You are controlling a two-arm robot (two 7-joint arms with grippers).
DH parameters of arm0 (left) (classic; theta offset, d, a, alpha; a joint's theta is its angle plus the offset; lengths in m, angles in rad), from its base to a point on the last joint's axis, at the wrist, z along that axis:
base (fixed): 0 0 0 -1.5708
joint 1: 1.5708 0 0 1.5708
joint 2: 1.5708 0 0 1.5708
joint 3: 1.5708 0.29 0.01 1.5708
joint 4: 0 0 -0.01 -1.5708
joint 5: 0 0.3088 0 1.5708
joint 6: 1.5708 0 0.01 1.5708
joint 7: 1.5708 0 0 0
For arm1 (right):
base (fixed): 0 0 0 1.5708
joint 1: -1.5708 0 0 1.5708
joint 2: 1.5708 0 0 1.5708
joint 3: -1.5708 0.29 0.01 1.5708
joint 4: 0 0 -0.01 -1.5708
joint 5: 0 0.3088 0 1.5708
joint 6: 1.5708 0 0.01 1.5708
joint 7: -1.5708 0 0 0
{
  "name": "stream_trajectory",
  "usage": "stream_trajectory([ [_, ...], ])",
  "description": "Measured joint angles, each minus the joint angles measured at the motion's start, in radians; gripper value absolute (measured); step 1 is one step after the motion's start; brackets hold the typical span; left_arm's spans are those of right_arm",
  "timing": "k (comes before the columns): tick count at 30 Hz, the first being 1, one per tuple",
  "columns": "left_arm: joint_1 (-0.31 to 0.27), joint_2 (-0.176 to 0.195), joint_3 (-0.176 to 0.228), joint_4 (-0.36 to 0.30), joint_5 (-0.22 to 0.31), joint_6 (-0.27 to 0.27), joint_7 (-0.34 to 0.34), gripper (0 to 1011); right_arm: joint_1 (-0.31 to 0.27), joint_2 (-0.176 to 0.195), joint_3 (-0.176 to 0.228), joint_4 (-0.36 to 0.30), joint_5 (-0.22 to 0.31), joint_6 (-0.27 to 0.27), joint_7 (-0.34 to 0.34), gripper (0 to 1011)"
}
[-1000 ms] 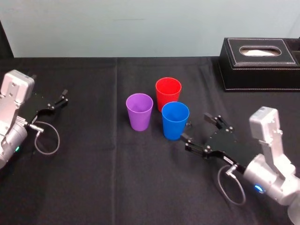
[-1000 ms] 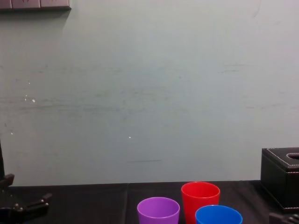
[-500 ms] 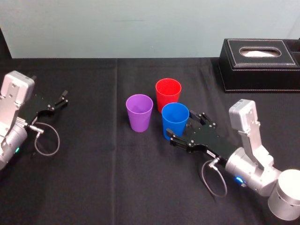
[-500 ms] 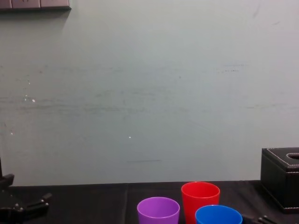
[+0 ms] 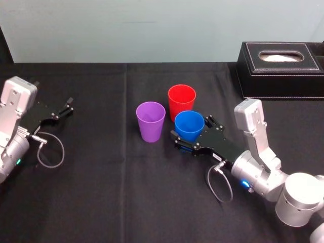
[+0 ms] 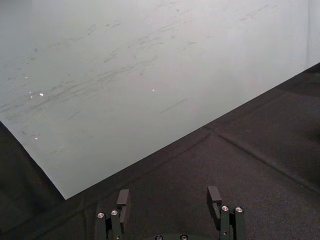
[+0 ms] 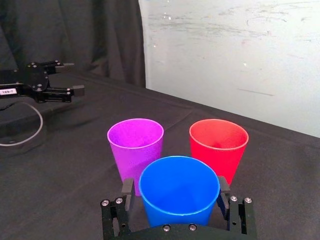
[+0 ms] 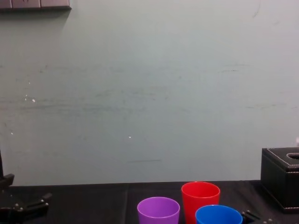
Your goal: Stack the three plastic cups sequentially using one hand.
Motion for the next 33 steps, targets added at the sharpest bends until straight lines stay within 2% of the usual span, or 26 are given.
stream_trajectory([
  [5,0.0,0.0,0.0,0.0,0.0,0.0,0.0,1005,0.018,-0.029,0.002,0.039,-0.023,-0.019,0.0,1003],
  [13,0.0,0.0,0.0,0.0,0.0,0.0,0.0,1005,0.032,-0.053,0.012,0.08,-0.052,-0.061,0.005,1003],
  [23,0.0,0.0,0.0,0.0,0.0,0.0,0.0,1005,0.029,-0.07,0.032,0.089,-0.063,-0.083,0.021,1003],
  [33,0.0,0.0,0.0,0.0,0.0,0.0,0.0,1005,0.016,-0.082,0.047,0.08,-0.072,-0.071,0.039,1003],
])
